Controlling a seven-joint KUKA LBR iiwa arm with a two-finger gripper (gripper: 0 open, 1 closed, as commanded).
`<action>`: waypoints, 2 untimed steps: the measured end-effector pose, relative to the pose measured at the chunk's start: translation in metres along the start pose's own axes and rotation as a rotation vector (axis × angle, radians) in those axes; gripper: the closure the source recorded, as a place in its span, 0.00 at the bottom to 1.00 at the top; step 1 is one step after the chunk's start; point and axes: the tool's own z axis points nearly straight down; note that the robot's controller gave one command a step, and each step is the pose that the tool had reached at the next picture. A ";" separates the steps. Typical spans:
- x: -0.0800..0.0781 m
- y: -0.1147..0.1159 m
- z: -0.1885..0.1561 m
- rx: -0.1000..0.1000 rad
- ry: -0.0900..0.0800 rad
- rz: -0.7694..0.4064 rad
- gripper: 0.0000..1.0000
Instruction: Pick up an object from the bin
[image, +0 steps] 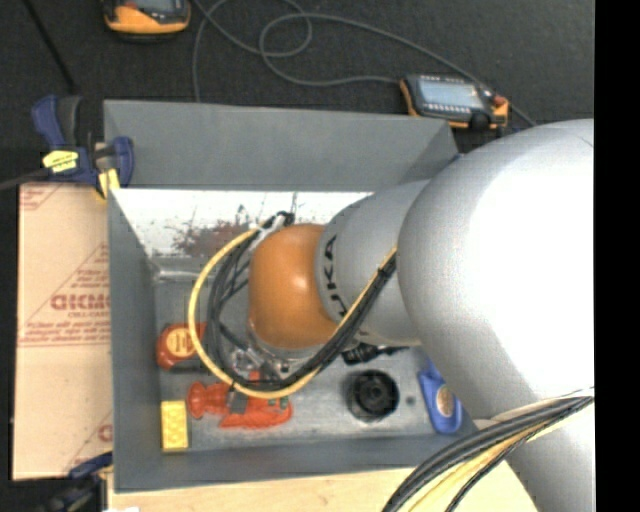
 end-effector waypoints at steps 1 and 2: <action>-0.005 -0.002 -0.040 0.003 0.006 -0.003 1.00; 0.002 0.019 -0.061 -0.005 -0.012 -0.009 1.00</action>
Offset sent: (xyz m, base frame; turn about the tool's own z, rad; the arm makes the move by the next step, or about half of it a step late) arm -0.0172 0.0508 -0.0008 -0.0179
